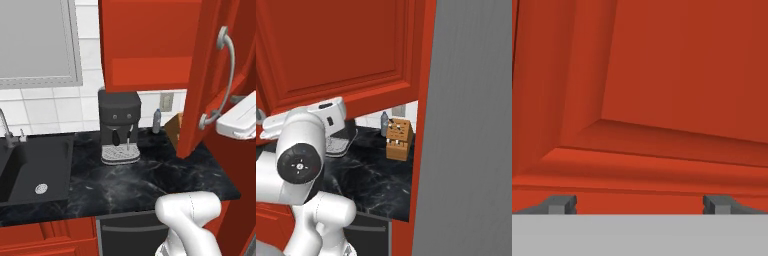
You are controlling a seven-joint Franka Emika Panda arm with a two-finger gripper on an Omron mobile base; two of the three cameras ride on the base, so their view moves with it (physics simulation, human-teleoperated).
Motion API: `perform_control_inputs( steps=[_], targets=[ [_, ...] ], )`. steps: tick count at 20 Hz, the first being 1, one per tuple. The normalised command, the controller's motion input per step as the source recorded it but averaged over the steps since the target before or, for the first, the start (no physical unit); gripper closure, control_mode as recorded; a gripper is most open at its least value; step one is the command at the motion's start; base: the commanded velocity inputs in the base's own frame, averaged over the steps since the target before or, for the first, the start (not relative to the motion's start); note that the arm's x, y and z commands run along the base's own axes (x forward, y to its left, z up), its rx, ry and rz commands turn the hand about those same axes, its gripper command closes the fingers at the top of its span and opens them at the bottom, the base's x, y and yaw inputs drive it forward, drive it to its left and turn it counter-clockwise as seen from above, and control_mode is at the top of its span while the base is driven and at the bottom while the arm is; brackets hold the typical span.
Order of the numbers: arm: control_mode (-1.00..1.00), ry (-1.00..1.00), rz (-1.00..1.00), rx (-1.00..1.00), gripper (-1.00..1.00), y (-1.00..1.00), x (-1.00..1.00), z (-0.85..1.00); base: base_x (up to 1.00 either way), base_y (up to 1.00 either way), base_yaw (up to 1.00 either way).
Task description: Close all open cabinet doors.
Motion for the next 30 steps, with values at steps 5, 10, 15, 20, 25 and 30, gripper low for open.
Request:
perform_control_inputs(
  steps=[5, 10, 15, 20, 25, 30],
  targets=[
    [-1.0, -0.1, 0.0, 0.0, -1.0, 0.29, 0.46, -0.28, 0.0, 0.0, 0.0],
    [-1.0, -0.05, -0.05, 0.0, -1.0, 0.42, 0.47, -0.24, 0.0, 0.0, 0.0],
    [-1.0, 0.0, -0.14, 0.0, -1.0, 0.47, 0.46, -0.15, 0.0, 0.0, 0.0],
    [-1.0, 0.0, -0.19, 0.0, -1.0, 0.28, 0.58, -0.13, 0.0, 0.0, 0.0],
    [-1.0, 0.0, -0.19, 0.01, -1.0, 0.17, 0.61, -0.1, 0.0, 0.0, 0.0],
    [-1.0, 0.0, -0.19, 0.03, -1.0, 0.13, 0.59, -0.07, 0.0, 0.0, 0.0]
  ],
)
